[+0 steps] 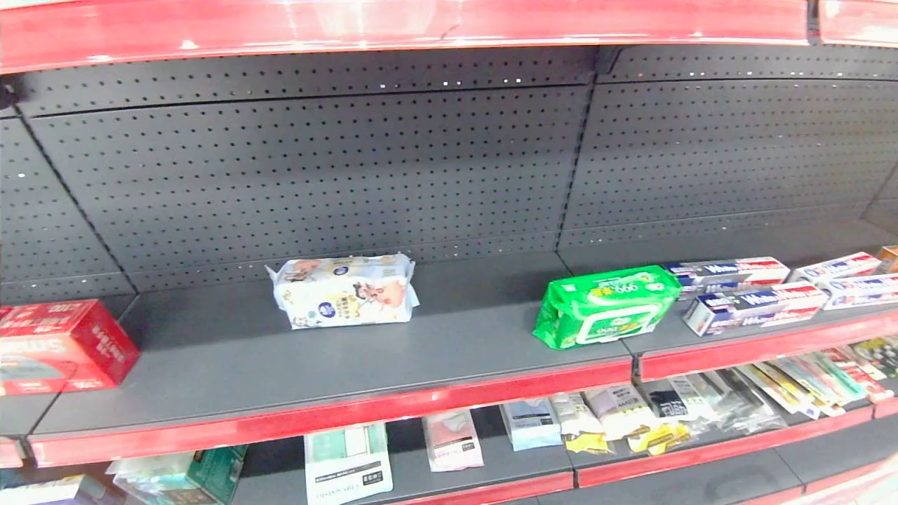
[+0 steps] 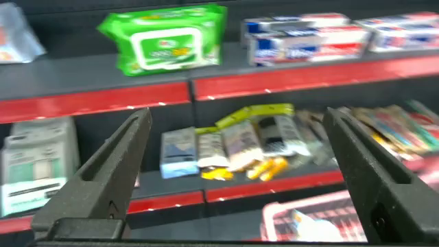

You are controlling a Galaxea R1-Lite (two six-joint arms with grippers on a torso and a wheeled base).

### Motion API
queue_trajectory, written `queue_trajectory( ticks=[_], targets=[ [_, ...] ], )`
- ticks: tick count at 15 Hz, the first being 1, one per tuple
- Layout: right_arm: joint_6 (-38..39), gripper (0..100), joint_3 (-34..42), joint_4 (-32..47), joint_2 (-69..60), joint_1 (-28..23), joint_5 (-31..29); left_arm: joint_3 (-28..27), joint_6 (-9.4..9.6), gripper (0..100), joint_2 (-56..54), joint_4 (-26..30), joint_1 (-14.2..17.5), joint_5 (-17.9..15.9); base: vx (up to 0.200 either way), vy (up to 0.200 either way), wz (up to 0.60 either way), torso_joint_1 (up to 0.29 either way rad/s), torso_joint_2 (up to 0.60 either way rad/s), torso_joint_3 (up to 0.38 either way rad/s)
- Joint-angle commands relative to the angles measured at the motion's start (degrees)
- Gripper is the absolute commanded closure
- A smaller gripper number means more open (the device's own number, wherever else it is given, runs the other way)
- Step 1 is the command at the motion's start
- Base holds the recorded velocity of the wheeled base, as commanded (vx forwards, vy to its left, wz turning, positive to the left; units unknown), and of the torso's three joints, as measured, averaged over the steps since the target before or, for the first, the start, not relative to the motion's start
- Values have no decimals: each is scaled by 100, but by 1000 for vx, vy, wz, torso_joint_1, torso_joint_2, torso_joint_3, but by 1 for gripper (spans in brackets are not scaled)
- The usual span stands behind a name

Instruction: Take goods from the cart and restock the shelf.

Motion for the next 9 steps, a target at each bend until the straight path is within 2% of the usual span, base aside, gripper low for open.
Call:
queue_trajectory(
  ticks=[1, 9],
  targets=[
    [-2, 0, 1, 0, -2, 0, 1, 0, -5, 0, 2, -4, 2, 12, 0, 0, -600, -7, 2, 2],
    [7, 0, 1, 0, -2, 0, 1, 0, -5, 0, 2, -4, 2, 4, 0, 0, -600, -1, 2, 2]
  ],
)
